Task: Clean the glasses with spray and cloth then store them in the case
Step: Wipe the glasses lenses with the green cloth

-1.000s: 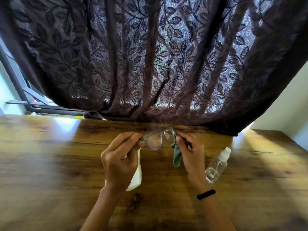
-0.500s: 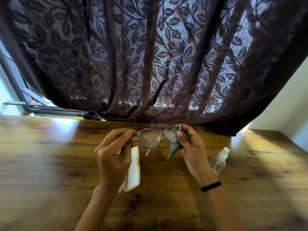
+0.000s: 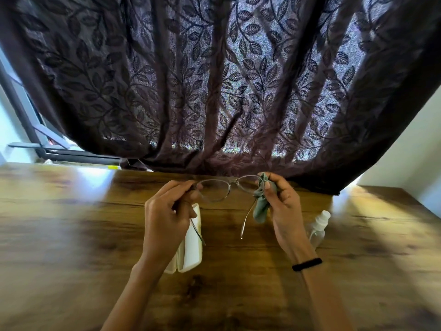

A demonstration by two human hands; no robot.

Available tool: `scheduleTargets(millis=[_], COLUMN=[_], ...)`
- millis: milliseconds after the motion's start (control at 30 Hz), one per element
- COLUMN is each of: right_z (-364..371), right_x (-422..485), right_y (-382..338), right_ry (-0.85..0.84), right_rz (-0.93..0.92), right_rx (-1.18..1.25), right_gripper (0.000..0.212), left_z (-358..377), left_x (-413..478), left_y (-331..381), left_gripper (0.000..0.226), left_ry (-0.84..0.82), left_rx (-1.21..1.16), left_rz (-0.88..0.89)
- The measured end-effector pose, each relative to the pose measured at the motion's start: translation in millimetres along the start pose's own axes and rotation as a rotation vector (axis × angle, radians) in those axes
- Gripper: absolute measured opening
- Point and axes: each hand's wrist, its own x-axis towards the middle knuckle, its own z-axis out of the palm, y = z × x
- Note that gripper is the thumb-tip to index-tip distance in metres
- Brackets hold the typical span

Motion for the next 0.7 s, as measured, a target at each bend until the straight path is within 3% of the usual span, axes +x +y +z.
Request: scheduleTargets(millis=[200, 400, 500, 700], right_z=[4.3, 10.1, 11.6, 12.8], right_x=[-5.4, -22.4, -29.7, -42.4], right_y=[7.9, 22.9, 31.8, 45.7], right_ry=[-0.007, 0.018, 0.028, -0.002], right_rz=[0.011, 0.138, 0.191, 0.253], right_rx=[-0.055, -0.064, -0.077, -0.106], right_gripper=[0.021, 0.016, 0.015, 0.028], left_z=[8.8, 10.1, 10.1, 10.9], left_x=[-3.9, -5.1, -5.5, -5.6], left_y=[-1.3, -1.9, -2.5, -2.2], left_gripper=[0.032, 0.024, 0.018, 0.027], left_ry=[0.161, 0.259, 0.292, 0.374], left_rx=[-0.137, -0.300, -0.330, -0.351], left_rz=[-0.158, -0.289, -0.319, -0.318])
